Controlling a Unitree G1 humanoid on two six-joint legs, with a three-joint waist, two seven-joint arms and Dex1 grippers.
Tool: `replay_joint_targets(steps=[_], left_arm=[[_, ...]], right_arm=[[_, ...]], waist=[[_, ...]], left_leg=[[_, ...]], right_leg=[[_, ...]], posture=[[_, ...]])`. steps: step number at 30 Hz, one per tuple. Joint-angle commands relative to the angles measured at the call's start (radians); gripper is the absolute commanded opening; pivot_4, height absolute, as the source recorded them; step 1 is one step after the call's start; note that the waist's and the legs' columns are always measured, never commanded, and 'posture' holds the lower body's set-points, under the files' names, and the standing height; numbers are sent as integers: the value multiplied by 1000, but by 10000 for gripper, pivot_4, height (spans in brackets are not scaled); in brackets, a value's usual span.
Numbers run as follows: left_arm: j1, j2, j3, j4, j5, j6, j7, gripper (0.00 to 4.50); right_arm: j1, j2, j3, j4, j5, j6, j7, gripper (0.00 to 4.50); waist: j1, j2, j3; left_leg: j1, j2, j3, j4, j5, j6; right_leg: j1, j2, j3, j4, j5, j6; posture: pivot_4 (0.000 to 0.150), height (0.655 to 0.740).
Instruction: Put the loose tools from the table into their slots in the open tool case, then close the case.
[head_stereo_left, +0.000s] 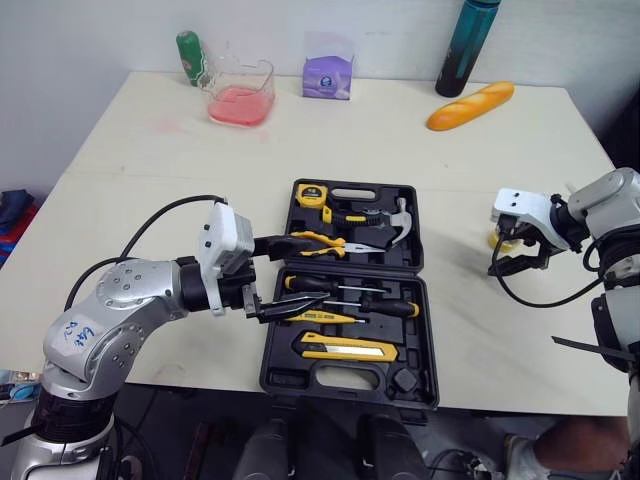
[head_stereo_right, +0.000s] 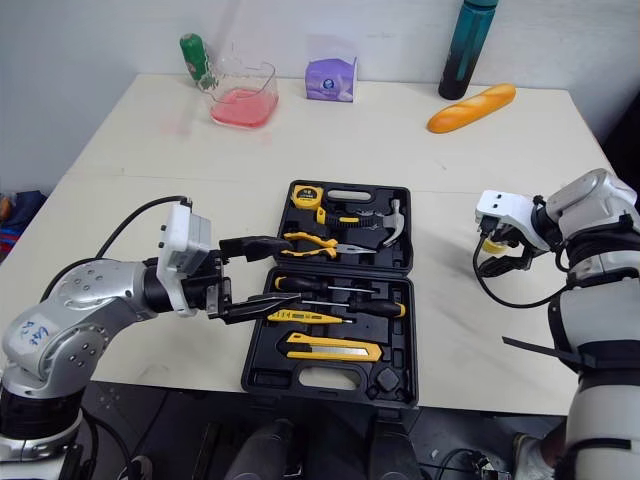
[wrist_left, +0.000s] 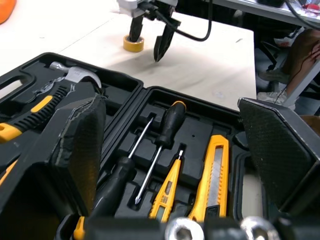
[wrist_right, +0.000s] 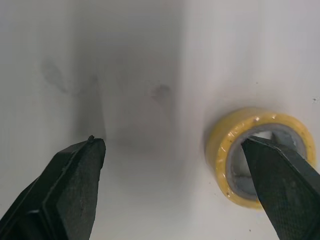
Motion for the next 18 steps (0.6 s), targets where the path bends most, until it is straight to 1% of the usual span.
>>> replay_joint_targets(steps=[1, 2, 3, 6, 7, 8, 9, 14, 18], left_arm=[[-3, 13, 26, -45, -34, -12, -17, 45000], [-4, 14, 22, -47, -36, -13, -22, 45000], [-5, 14, 20, -48, -38, -14, -26, 45000], [-6, 33, 3, -60, -46, -14, -69, 45000], [-5, 39, 0, -63, -49, -15, -81, 45000], [-3, 43, -2, -65, -49, -19, -90, 45000], [-2, 48, -5, -67, -50, -23, -102, 45000], [1, 54, -15, -67, -27, -50, -131, 45000], [11, 54, -34, -56, 45, -165, -196, 45000]], right_arm=[[-21, -13, -17, 4, -23, -15, -31, 39491], [-17, -12, -17, 6, -27, -20, -42, 36438], [-15, -11, -19, 8, -29, -23, -49, 31869], [-12, -12, -38, 9, -15, -28, -47, 16947], [-11, -14, -42, 8, -14, -35, -46, 11318], [-11, -16, -45, 8, -15, -40, -46, 6772], [-10, -18, -49, 6, -14, -48, -46, 799], [-10, -26, -61, 0, -17, -76, -43, 307], [-25, -46, -74, -52, 4, -136, 17, 307]], waist=[[0, 0, 0], [0, 0, 0], [-1, 0, 0], [-1, 0, 0], [-2, 0, 0], [-3, 0, 0], [-4, 0, 0], [-12, 0, 0], [-20, 0, 0]], left_leg=[[0, 0, 0, 0, 0, 0], [0, 0, 0, 0, 0, 0], [0, 0, 0, 0, 0, 0], [0, 0, 0, 1, 0, 0], [0, 0, 0, 1, 1, 0], [0, 0, 0, 1, 1, 0], [0, 0, 0, 1, 1, 0], [0, 0, 0, 1, 1, 0], [0, 0, 0, 1, 1, 0]], right_leg=[[0, 0, 0, 0, 0, 0], [0, 0, 0, 0, 0, 0], [0, 0, 0, 0, 0, 0], [0, 0, 0, 1, 0, 0], [0, 0, 0, 1, 0, 0], [0, 0, 0, 1, 0, 0], [0, 0, 0, 1, 0, 0], [0, 0, 0, 1, 0, -1], [0, 0, 0, 1, 0, 0]], posture=[[1500, 7400], [1500, 7400], [1500, 7400], [1500, 7400], [1500, 7400], [1500, 7400], [1500, 7400], [1500, 7400], [1500, 7400]])
